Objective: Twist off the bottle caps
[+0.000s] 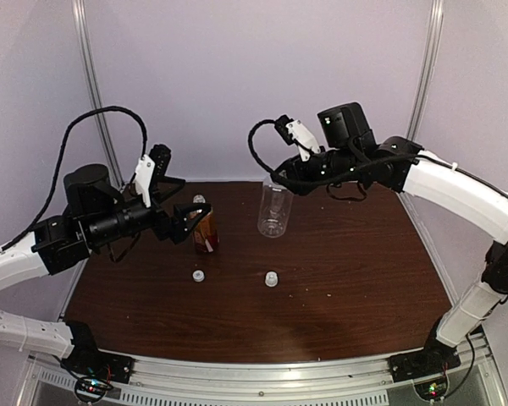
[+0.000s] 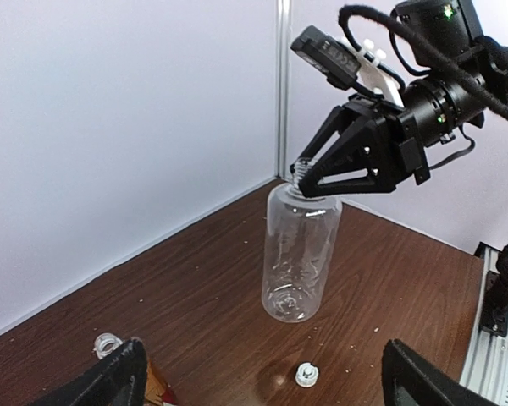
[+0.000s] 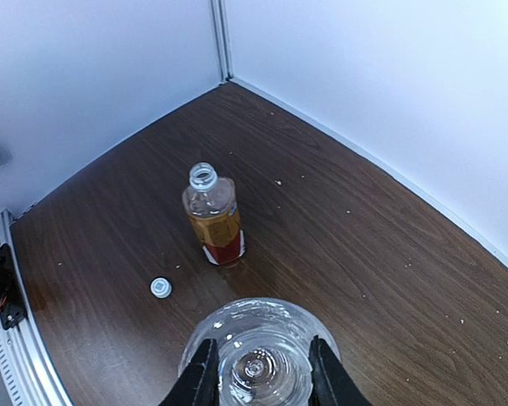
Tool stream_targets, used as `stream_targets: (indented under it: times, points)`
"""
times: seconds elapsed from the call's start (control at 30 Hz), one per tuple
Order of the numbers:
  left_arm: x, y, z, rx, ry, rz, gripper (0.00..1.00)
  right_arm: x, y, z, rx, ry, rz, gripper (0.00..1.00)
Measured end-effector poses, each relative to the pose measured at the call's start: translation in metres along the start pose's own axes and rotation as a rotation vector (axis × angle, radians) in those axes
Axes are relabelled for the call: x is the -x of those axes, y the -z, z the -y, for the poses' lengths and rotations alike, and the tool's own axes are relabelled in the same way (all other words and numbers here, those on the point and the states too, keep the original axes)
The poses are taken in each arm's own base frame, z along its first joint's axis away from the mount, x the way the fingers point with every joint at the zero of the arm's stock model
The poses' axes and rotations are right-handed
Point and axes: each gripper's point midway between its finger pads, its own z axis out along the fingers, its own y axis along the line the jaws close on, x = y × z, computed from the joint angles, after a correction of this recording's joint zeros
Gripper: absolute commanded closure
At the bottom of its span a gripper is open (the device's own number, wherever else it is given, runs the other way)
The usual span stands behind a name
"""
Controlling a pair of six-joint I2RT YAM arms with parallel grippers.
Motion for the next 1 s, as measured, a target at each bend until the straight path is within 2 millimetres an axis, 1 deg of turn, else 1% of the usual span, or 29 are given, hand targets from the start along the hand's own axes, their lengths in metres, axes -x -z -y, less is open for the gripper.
stream_targets:
  times: [0.13, 0.27, 0.5, 0.6, 0.77, 1.0]
  points:
    - [0.000, 0.009, -0.016, 0.092, 0.005, 0.009, 0.02, -0.009, -0.021, 0.021, -0.089, -0.014, -0.015, 1.00]
    - [-0.004, 0.012, -0.027, 0.156, 0.012, -0.009, 0.02, -0.026, -0.050, 0.041, -0.165, -0.019, -0.046, 1.00]
    - [-0.014, 0.013, -0.034, 0.198, 0.025, -0.040, 0.02, -0.057, -0.098, 0.064, -0.255, -0.015, -0.091, 1.00]
    - [-0.015, 0.014, -0.036, 0.209, 0.029, -0.043, 0.02, -0.067, -0.113, 0.070, -0.275, -0.014, -0.102, 1.00]
    - [-0.020, 0.015, -0.037, 0.220, 0.030, -0.058, 0.02, -0.074, -0.126, 0.075, -0.288, -0.020, -0.093, 1.00]
    - [-0.023, 0.015, -0.038, 0.223, 0.030, -0.068, 0.02, -0.073, -0.133, 0.078, -0.290, -0.033, -0.068, 1.00]
